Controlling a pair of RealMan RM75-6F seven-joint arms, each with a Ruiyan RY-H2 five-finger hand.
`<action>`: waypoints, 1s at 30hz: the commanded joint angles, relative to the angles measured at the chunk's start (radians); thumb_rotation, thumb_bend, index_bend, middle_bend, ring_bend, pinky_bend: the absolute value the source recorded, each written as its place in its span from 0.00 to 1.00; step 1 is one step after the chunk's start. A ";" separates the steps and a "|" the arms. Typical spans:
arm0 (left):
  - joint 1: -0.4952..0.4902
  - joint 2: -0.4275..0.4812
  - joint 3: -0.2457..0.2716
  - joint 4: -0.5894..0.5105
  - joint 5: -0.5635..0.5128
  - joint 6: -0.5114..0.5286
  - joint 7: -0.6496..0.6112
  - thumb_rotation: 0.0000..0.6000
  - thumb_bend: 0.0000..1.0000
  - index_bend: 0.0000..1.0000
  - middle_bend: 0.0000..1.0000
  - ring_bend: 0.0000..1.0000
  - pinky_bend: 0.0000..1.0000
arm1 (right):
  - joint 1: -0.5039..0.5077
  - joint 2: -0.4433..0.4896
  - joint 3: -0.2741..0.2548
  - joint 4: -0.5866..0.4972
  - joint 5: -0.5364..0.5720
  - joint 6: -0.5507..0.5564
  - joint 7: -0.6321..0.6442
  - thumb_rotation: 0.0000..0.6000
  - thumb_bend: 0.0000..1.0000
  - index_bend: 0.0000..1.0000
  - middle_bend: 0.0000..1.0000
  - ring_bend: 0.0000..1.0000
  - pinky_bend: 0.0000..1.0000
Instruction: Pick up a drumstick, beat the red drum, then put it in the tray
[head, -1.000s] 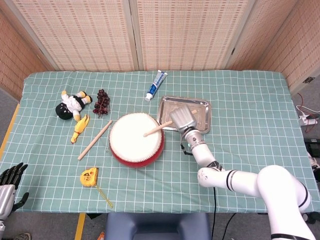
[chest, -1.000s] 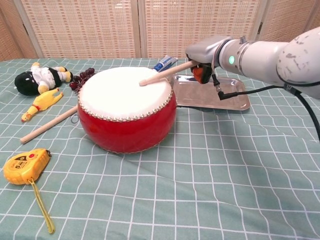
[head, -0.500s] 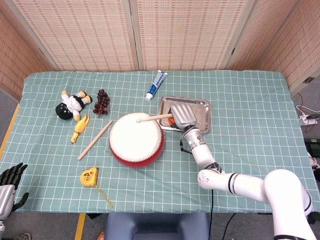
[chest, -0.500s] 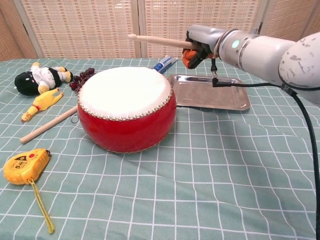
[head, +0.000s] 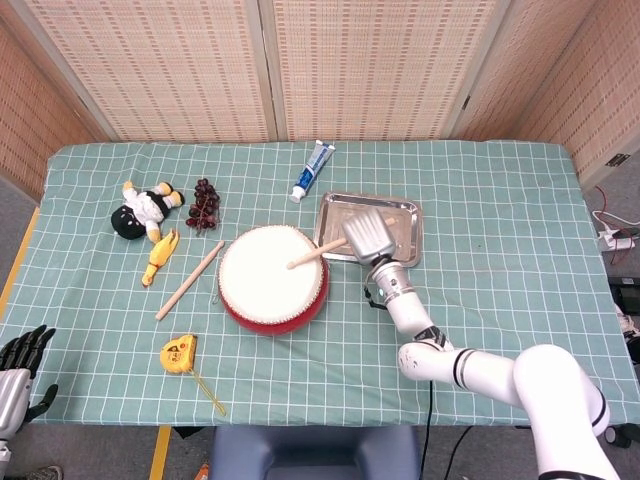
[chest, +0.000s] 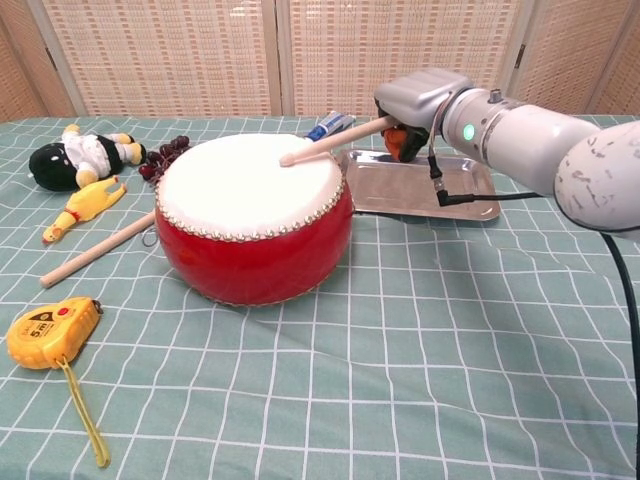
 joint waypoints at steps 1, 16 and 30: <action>0.001 0.001 -0.001 0.001 -0.001 0.000 0.000 1.00 0.32 0.03 0.01 0.00 0.02 | -0.053 -0.043 0.113 0.005 -0.115 0.076 0.377 1.00 0.72 1.00 1.00 1.00 1.00; -0.001 0.004 0.000 -0.011 0.003 0.001 0.012 1.00 0.32 0.03 0.01 0.00 0.02 | -0.050 -0.062 0.023 0.111 -0.204 -0.005 0.193 1.00 0.72 1.00 1.00 1.00 1.00; -0.001 0.000 -0.001 -0.001 0.001 -0.001 0.006 1.00 0.32 0.03 0.01 0.00 0.02 | -0.082 -0.130 0.155 0.140 -0.265 0.105 0.442 1.00 0.72 1.00 1.00 1.00 1.00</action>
